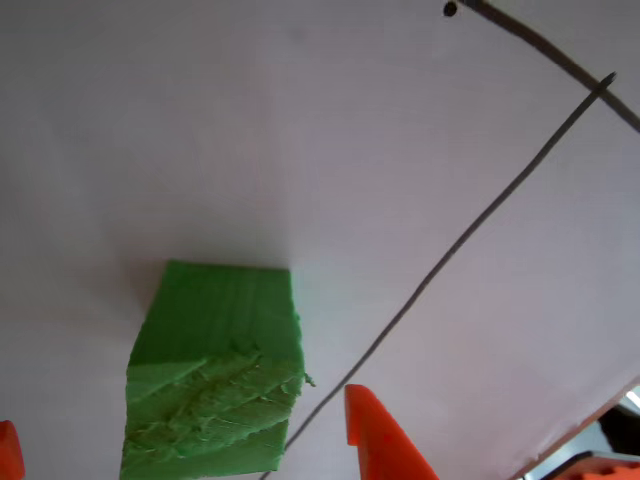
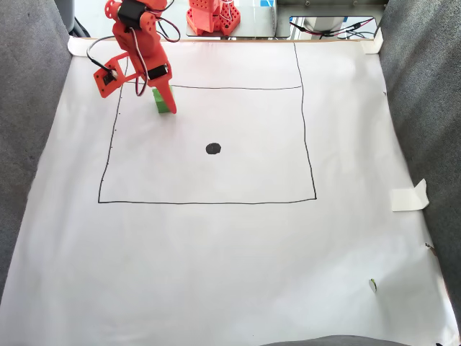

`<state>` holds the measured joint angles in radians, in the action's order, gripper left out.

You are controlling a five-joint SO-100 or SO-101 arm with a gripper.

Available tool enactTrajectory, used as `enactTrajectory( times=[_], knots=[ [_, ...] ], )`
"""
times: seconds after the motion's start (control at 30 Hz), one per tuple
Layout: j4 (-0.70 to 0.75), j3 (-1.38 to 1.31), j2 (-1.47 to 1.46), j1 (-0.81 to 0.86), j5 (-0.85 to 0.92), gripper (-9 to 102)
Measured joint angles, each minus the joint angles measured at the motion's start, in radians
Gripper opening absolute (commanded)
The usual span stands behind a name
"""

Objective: Grasp the colored block, Place it on the black dot, and then return the arm to the default position.

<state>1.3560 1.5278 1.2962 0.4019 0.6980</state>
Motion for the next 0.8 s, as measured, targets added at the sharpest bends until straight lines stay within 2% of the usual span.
enactTrajectory(
  times=[0.47,0.8],
  knots=[
    [-0.018,0.0,-0.028,0.0,0.0,39],
    [-0.032,0.0,-0.038,0.0,-0.012,24]
  ],
)
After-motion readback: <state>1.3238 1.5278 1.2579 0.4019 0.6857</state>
